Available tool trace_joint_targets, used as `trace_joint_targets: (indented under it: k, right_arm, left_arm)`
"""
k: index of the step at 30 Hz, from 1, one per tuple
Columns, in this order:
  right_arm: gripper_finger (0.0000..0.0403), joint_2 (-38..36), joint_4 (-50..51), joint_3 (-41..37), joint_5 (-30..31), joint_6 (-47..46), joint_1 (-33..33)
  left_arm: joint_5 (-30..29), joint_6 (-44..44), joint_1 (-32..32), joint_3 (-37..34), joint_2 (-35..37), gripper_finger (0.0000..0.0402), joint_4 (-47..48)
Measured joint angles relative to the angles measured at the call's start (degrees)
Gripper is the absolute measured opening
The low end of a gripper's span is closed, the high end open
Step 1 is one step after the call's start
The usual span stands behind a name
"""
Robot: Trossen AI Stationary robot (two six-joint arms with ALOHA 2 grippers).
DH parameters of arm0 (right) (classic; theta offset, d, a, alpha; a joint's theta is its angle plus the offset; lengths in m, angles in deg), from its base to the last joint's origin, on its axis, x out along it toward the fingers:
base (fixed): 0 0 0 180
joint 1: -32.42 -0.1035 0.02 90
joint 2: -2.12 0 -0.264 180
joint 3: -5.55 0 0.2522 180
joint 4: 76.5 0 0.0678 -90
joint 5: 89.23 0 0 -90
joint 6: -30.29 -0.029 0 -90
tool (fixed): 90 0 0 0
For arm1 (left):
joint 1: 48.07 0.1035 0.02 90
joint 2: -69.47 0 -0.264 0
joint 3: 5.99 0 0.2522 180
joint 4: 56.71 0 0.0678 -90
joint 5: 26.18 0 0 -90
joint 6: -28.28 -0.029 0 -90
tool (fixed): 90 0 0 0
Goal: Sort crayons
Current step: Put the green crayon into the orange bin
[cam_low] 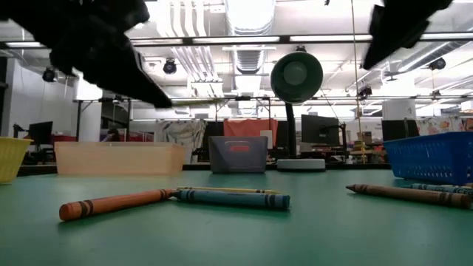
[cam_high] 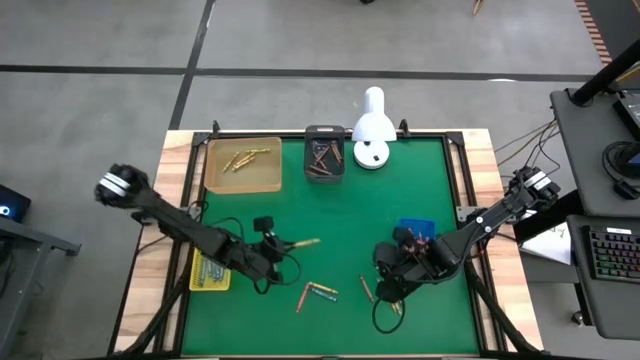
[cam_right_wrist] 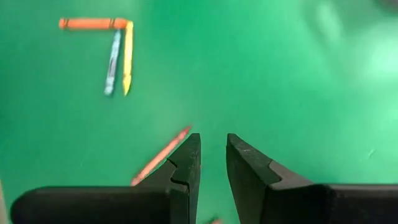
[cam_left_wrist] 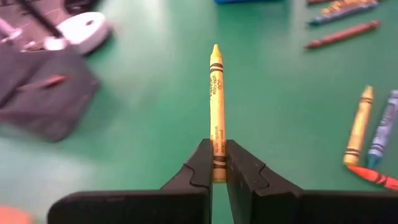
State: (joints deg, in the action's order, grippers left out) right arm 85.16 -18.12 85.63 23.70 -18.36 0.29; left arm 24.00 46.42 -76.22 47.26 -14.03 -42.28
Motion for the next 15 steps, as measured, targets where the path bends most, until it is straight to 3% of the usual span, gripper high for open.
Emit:
trace_joint_targets:
  k: [4, 9, 15]
  right_arm:
    - [0.0066, 0.0, -2.45, 0.0, 5.88, 4.95, 1.56]
    - [0.0066, 0.01, -8.69, 0.0, 7.25, 13.4, 5.56]
    - [0.0066, 0.01, -17.48, 0.0, 7.22, 25.98, 11.06]
  left_arm:
    - [-0.87, 4.12, 2.08, 0.04, 8.6, 0.0, 12.03]
    - [-3.06, 11.21, 7.53, 0.07, 17.35, 0.0, 26.56]
    - [-3.96, 16.88, 21.77, 0.07, 23.89, 0.0, 42.78]
